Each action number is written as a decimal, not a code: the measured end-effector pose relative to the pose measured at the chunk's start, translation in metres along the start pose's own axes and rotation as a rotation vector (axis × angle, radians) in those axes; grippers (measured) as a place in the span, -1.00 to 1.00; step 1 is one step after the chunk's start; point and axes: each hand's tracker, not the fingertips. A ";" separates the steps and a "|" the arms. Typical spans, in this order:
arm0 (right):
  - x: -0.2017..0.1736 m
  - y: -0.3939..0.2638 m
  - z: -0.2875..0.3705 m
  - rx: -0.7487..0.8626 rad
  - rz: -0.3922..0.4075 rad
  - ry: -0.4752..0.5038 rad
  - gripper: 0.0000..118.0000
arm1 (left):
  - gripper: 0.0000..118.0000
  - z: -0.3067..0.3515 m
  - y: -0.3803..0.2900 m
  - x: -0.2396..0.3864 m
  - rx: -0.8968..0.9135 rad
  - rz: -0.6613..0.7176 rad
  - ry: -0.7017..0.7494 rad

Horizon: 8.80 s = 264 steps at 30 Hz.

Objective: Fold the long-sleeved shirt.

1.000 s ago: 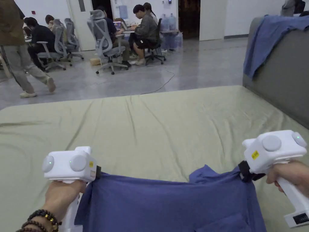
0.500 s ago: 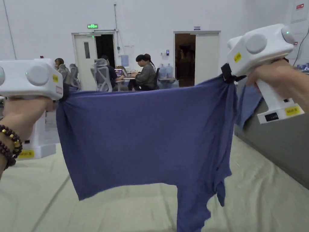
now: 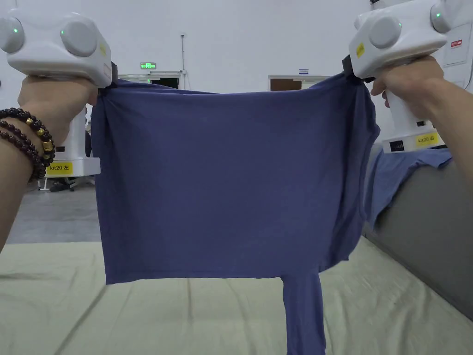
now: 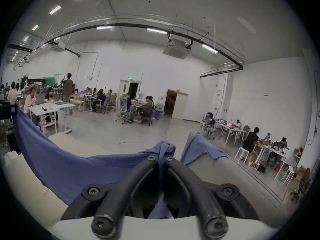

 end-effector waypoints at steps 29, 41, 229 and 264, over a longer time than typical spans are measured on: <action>-0.057 -0.344 0.106 -0.522 0.091 0.411 -1.00 | -0.98 0.128 -0.351 -0.058 -0.495 -0.106 -0.134; -0.070 -0.544 0.231 -1.181 0.439 0.839 -1.00 | -0.98 0.250 -0.506 -0.084 -1.147 -0.216 -0.411; -0.099 -0.528 0.300 -0.299 -0.130 0.298 -1.00 | 0.98 0.250 -0.560 -0.168 -0.860 0.423 -0.444; -0.090 -0.545 0.286 -0.461 -0.214 0.295 -1.00 | -0.91 0.183 -0.603 -0.182 -0.907 0.555 -0.540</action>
